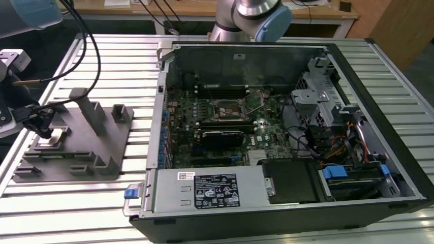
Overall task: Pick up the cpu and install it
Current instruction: 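Pick up the cpu and move it towards the insertion slot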
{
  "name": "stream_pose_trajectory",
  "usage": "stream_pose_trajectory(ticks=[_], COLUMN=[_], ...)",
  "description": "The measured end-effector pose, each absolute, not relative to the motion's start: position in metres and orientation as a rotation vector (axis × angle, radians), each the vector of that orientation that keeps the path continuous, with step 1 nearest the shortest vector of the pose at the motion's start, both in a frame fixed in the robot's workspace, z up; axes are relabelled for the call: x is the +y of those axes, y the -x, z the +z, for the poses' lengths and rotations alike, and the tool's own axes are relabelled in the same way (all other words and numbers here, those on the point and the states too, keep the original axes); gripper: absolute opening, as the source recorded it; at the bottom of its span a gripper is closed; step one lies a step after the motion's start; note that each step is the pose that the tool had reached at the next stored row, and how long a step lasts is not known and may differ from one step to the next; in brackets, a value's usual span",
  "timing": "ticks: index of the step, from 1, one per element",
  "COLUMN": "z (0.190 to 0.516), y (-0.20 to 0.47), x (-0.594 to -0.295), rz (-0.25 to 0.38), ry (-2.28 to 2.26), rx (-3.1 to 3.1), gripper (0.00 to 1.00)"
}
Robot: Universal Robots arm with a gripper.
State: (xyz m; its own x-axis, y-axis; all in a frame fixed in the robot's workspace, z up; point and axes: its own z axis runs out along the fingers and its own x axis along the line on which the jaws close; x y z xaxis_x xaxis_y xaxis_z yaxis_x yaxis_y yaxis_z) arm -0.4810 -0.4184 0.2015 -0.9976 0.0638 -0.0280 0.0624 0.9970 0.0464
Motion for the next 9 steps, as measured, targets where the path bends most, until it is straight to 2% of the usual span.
stream_pose_trajectory(ticks=[9], z=[0.1994], y=[0.481], x=[-0.4165], rz=[0.071], ry=[-0.096], rx=[3.11], gripper=[0.11])
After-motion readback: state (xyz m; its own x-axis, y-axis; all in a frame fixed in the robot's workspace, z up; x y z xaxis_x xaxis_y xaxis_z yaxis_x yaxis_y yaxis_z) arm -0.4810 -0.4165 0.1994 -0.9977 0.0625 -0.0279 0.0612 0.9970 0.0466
